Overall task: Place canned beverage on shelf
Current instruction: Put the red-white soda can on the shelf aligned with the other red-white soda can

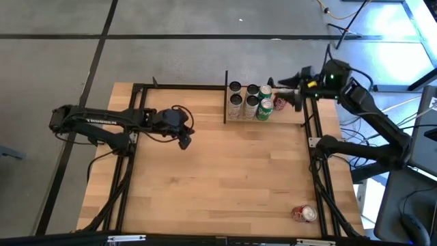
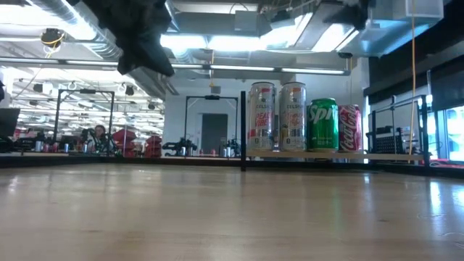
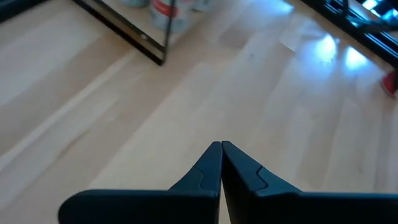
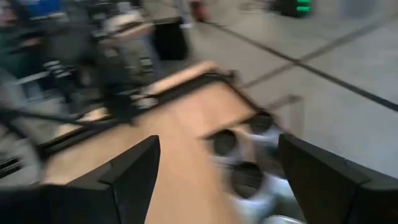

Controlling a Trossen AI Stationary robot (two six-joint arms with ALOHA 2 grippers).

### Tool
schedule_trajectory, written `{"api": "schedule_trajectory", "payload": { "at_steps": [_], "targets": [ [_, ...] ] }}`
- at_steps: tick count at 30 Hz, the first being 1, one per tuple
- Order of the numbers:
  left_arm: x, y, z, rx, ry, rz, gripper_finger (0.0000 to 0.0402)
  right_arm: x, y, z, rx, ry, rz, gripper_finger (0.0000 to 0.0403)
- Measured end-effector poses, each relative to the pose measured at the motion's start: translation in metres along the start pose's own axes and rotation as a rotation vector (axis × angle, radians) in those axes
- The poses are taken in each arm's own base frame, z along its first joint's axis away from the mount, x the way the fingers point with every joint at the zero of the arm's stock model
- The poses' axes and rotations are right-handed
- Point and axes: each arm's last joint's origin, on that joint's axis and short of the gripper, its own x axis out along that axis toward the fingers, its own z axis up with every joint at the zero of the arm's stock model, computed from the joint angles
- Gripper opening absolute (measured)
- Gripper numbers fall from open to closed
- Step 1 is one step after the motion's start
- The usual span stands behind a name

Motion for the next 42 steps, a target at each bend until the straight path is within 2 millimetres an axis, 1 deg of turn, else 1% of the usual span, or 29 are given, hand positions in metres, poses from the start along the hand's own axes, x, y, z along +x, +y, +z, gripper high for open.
{"api": "schedule_trajectory", "payload": {
  "at_steps": [3, 6, 10, 14, 17, 23, 29, 33, 36, 42],
  "targets": [
    [-0.001, -0.008, -0.005, 0.026, 0.013, -0.029, 0.0003, 0.004, 0.026, 0.003, -0.004, 0.02, 0.082, 0.031],
    [-0.003, -0.015, -0.01, 0.053, 0.026, -0.057, 0.0003, 0.011, 0.048, -0.003, 0.016, 0.102, 0.092, 0.031],
    [-0.006, -0.023, -0.016, 0.1, 0.039, -0.088, 0.0003, 0.022, 0.075, -0.017, 0.129, 0.287, 0.084, 0.031],
    [-0.008, -0.031, -0.021, 0.138, 0.05, -0.116, 0.0003, 0.026, 0.105, -0.027, 0.236, 0.475, 0.113, 0.031],
    [-0.01, -0.035, -0.025, 0.166, 0.055, -0.132, 0.0003, 0.026, 0.129, -0.038, 0.338, 0.647, 0.123, 0.031],
    [-0.012, -0.04, -0.029, 0.218, 0.058, -0.149, 0.0003, 0.013, 0.168, -0.066, 0.51, 0.941, 0.074, 0.031],
    [-0.012, -0.041, -0.03, 0.227, 0.046, -0.136, 0.0003, 0.001, 0.207, -0.093, 0.623, 1.122, -0.006, 0.031],
    [-0.012, -0.041, -0.03, 0.235, 0.039, -0.128, 0.0003, -0.008, 0.232, -0.115, 0.607, 1.213, -0.066, 0.031],
    [-0.012, -0.041, -0.03, 0.235, 0.033, -0.12, 0.0003, -0.016, 0.246, -0.13, 0.601, 1.271, -0.115, 0.031],
    [-0.012, -0.041, -0.03, 0.259, 0.032, -0.12, 0.0003, -0.03, 0.264, -0.152, 0.593, 1.331, -0.203, 0.031]
  ]
}}
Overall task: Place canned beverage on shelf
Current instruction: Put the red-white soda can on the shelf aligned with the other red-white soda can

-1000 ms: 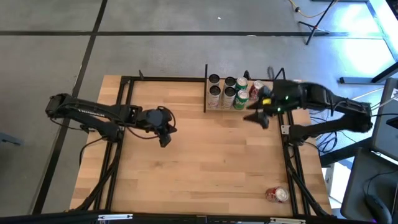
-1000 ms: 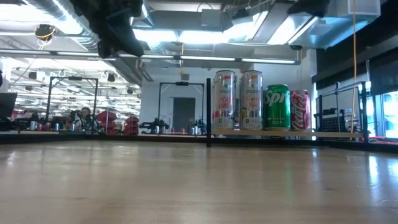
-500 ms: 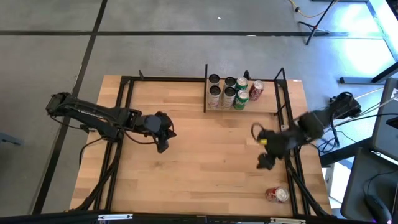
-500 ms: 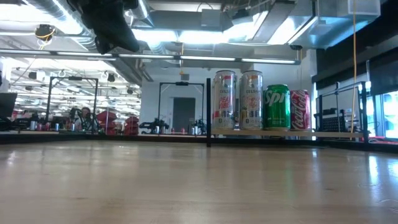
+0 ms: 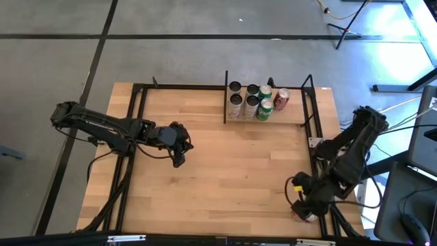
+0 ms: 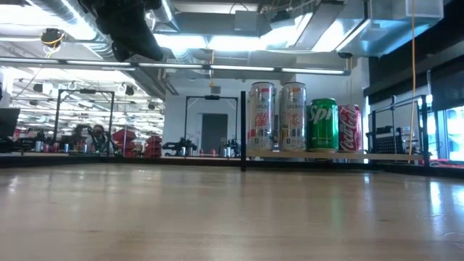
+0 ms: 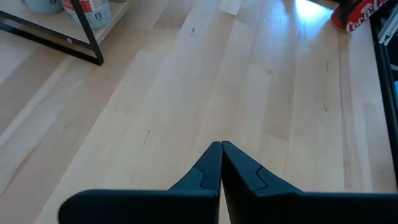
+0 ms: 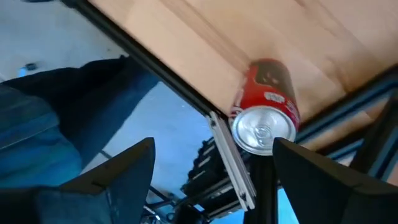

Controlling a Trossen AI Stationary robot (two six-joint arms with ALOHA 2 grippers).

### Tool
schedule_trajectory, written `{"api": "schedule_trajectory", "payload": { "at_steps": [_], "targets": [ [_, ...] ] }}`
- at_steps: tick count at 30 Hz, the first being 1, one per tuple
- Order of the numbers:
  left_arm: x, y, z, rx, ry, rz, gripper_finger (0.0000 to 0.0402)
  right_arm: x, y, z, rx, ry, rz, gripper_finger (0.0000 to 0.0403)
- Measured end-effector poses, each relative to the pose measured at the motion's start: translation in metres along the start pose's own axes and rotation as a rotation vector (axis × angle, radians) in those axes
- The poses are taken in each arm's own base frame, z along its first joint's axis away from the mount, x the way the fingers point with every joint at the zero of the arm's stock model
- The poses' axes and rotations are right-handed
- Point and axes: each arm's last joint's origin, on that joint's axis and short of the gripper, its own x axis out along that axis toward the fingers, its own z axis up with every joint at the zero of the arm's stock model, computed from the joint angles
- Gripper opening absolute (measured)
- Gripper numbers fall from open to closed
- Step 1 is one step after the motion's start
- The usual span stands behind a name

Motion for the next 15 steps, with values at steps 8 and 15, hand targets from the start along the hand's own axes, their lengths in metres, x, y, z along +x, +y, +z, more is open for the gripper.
{"api": "schedule_trajectory", "payload": {
  "at_steps": [8, 15],
  "targets": [
    [0.0, 0.0, 0.0, 0.001, 0.0, 0.0, 0.0003, 0.019, -0.003, -0.015, 0.051, 0.055, -0.141, 0.032],
    [0.0, 0.0, 0.0, 0.002, 0.0, 0.001, 0.0003, 0.032, -0.001, -0.013, 0.066, 0.047, -0.215, 0.0392]
  ]
}}
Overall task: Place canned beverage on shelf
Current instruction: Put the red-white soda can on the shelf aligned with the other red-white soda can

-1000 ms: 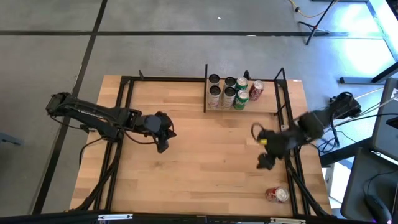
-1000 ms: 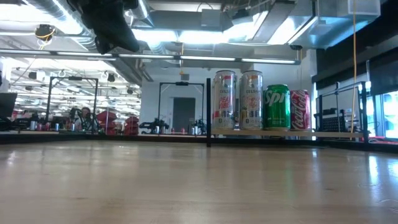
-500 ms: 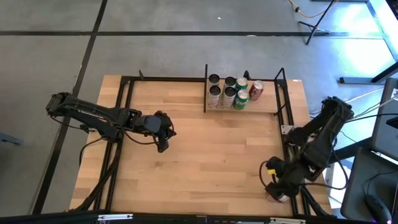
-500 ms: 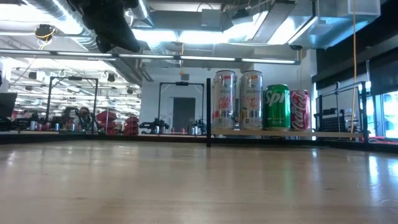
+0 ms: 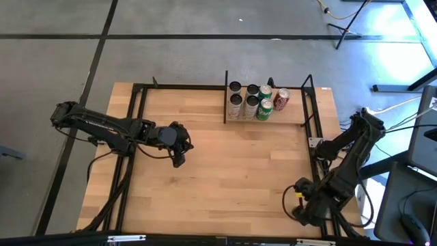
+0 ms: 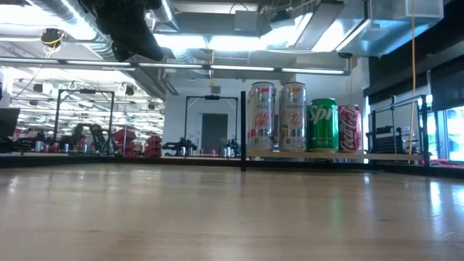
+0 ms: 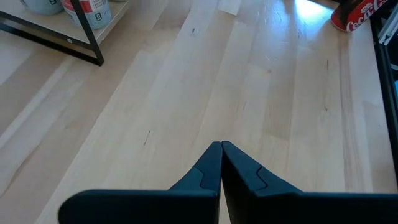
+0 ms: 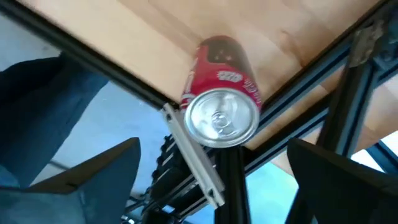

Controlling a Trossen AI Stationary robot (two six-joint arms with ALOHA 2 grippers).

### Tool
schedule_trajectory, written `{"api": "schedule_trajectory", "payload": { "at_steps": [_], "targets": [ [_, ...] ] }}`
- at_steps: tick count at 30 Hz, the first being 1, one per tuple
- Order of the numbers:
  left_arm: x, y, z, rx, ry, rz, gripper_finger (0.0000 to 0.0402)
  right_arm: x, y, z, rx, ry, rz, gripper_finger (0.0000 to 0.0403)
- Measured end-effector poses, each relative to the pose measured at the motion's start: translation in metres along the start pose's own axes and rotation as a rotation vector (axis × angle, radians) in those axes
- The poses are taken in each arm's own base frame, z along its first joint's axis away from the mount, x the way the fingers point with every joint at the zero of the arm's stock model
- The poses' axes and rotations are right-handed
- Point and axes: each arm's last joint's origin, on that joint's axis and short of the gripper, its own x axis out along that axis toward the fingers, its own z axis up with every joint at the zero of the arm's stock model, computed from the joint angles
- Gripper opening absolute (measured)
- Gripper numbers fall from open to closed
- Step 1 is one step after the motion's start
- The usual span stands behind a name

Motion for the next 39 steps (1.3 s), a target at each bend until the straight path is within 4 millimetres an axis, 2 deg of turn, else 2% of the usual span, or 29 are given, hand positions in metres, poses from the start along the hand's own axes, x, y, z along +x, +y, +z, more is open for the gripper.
{"api": "schedule_trajectory", "payload": {
  "at_steps": [4, 9, 13, 18, 23, 27, 39],
  "targets": [
    [0.0, 0.0, 0.0, 0.0, 0.001, 0.0, 0.0003, 0.004, 0.001, 0.001, 0.007, -0.005, -0.026, 0.0377],
    [0.0, 0.0, 0.0, 0.0, 0.002, -0.003, 0.0003, 0.004, 0.008, -0.001, -0.01, -0.02, 0.057, 0.0349],
    [0.0, 0.0, 0.0, 0.0, 0.002, -0.003, 0.0003, 0.012, 0.011, 0.001, -0.002, -0.047, 0.026, 0.034],
    [-0.001, -0.002, -0.002, 0.009, 0.008, -0.01, 0.0003, 0.031, 0.011, 0.002, 0.011, 0.013, -0.057, 0.0341],
    [-0.001, -0.006, -0.003, 0.021, 0.012, -0.024, 0.0003, 0.039, 0.008, 0.006, 0.023, 0.019, -0.095, 0.0341],
    [-0.002, -0.008, -0.004, 0.026, 0.013, -0.029, 0.0003, 0.045, 0.006, 0.008, 0.025, 0.012, -0.1, 0.0342],
    [-0.002, -0.008, -0.004, 0.026, 0.012, -0.027, 0.0003, 0.08, 0.001, 0.02, 0.01, 0.041, -0.066, 0.0342]
  ]
}}
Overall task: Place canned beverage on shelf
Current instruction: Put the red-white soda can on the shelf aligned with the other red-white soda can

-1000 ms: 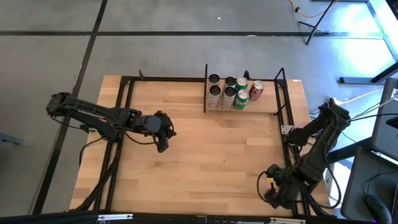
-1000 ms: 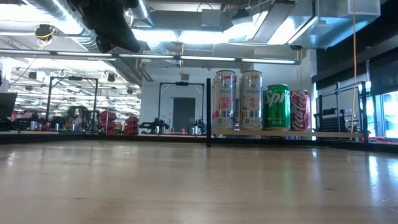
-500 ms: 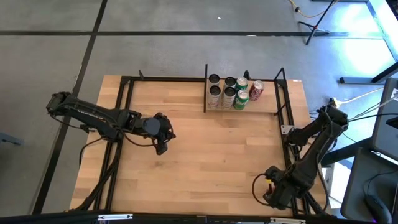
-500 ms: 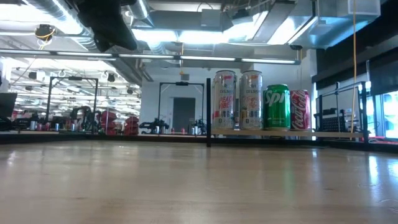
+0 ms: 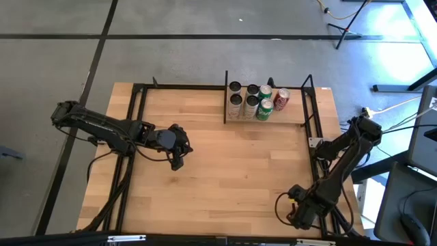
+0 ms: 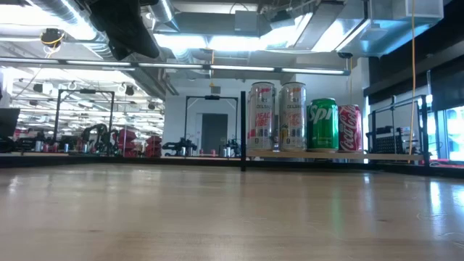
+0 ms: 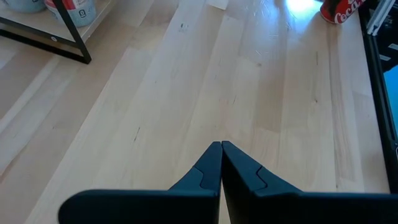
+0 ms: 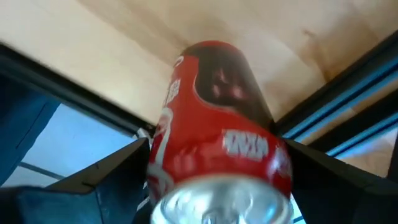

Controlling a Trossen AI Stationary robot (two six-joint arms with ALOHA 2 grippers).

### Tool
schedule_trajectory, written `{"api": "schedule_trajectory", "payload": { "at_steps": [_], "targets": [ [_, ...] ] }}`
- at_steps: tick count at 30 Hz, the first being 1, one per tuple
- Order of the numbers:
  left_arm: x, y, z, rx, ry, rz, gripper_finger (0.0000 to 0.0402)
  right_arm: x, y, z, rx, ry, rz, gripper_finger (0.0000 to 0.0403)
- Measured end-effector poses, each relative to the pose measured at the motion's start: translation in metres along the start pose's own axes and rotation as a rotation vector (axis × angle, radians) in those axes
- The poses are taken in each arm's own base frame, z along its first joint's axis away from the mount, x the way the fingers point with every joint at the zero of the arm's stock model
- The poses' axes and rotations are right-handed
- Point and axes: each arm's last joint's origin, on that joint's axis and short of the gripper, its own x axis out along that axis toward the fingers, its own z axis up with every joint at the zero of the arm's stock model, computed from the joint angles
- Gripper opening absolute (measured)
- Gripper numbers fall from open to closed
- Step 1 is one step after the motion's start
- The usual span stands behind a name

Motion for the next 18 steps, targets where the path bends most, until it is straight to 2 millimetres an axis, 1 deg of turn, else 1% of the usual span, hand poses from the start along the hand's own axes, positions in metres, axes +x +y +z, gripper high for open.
{"api": "schedule_trajectory", "payload": {
  "at_steps": [4, 6, 9, 11, 14, 18],
  "targets": [
    [0.0, 0.0, 0.0, 0.0, 0.0, 0.0, 0.0003, 0.006, -0.003, 0.003, 0.005, 0.003, -0.018, 0.0337],
    [0.0, 0.0, 0.0, 0.0, 0.0, 0.0, 0.0003, 0.006, -0.004, 0.003, -0.014, 0.005, -0.023, 0.0321],
    [0.0, 0.0, 0.0, 0.0, 0.0, 0.0, 0.0003, 0.005, -0.004, 0.003, -0.039, 0.028, -0.03, 0.0279],
    [0.0, 0.0, 0.0, 0.0, 0.0, 0.0, 0.0003, 0.002, -0.003, 0.001, -0.06, 0.027, -0.028, 0.0273],
    [0.0, 0.0, 0.0, 0.0, 0.0, 0.0, 0.0003, -0.01, 0.003, 0.0, -0.105, 0.024, -0.011, 0.0273],
    [0.0, 0.0, 0.0, 0.0, 0.0, 0.0, 0.0003, -0.041, 0.009, 0.007, -0.189, -0.048, -0.008, 0.0273]
  ]
}}
